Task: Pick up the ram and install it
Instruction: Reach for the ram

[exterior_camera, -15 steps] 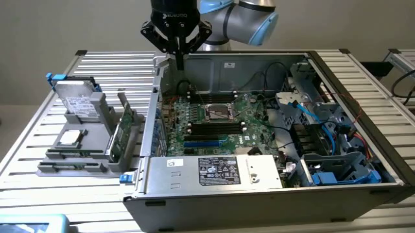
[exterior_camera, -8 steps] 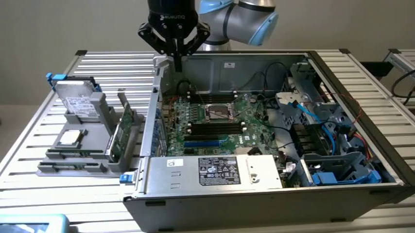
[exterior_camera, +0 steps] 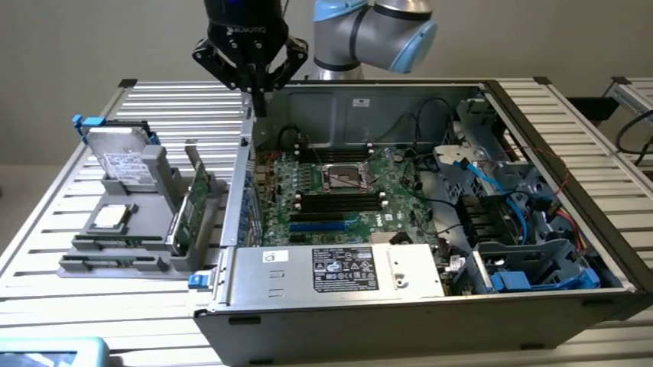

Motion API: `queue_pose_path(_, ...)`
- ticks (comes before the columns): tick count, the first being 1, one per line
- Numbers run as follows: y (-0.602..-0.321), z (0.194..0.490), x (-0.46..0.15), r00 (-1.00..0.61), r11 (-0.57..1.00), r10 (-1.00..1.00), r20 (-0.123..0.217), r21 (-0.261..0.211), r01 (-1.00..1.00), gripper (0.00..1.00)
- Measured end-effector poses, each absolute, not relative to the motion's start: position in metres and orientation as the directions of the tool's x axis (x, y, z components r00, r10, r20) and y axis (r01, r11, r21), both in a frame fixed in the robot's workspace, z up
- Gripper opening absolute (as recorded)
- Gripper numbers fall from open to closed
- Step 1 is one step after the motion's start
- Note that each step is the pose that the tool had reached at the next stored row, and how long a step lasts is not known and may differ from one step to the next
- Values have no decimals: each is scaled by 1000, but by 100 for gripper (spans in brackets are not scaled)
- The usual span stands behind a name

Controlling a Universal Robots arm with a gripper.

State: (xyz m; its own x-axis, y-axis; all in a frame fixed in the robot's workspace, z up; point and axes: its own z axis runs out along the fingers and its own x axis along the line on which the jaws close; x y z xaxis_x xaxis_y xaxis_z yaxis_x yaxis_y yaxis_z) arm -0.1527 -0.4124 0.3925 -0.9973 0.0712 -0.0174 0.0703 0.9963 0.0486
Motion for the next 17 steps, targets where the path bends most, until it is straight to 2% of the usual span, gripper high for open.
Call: queue_pose_path(17, -430, 384, -200, -997, 996, 71, -18, 49, 70, 11)
